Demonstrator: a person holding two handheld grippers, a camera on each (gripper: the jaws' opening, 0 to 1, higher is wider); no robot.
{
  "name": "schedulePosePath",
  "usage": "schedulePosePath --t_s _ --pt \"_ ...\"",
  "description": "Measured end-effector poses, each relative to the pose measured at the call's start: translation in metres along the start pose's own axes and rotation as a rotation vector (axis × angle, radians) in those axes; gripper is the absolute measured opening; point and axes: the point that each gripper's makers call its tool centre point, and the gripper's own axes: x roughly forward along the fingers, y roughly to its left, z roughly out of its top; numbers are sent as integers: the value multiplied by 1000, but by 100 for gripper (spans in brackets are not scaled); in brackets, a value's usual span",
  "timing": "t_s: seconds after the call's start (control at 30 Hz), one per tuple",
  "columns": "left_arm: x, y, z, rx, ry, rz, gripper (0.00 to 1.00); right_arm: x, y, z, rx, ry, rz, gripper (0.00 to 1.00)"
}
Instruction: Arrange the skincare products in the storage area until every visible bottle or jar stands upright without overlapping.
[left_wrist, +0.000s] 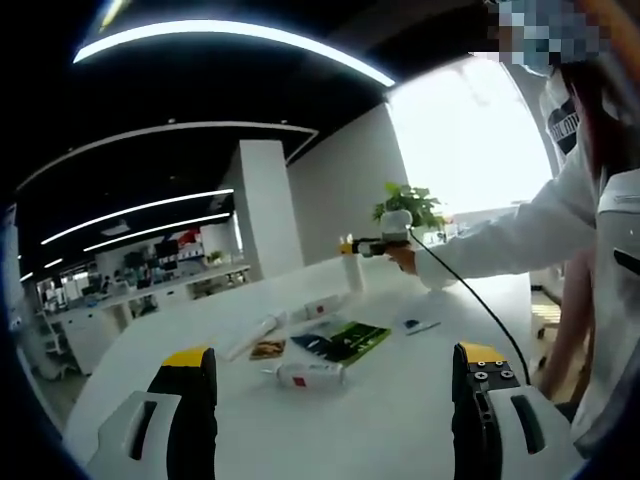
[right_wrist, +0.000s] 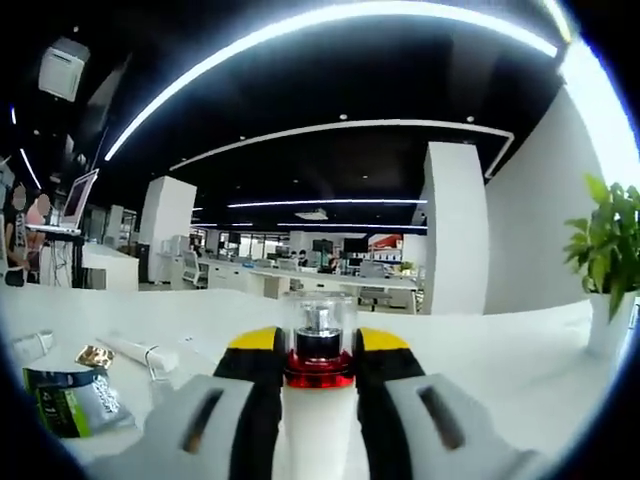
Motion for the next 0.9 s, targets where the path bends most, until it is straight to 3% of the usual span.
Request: schedulePosePath --t_s 0.63,0.73,0.9 --pt "6 -4 3 0 -6 -14 100 -2 -7 4 -8 0 25 29" --pt "7 -4 5 2 -10 -15 100 -1 -10 13 32 -45 4 46" --pt "6 -7 6 6 -11 -20 100 -3 -5 13 16 -21 3 50"
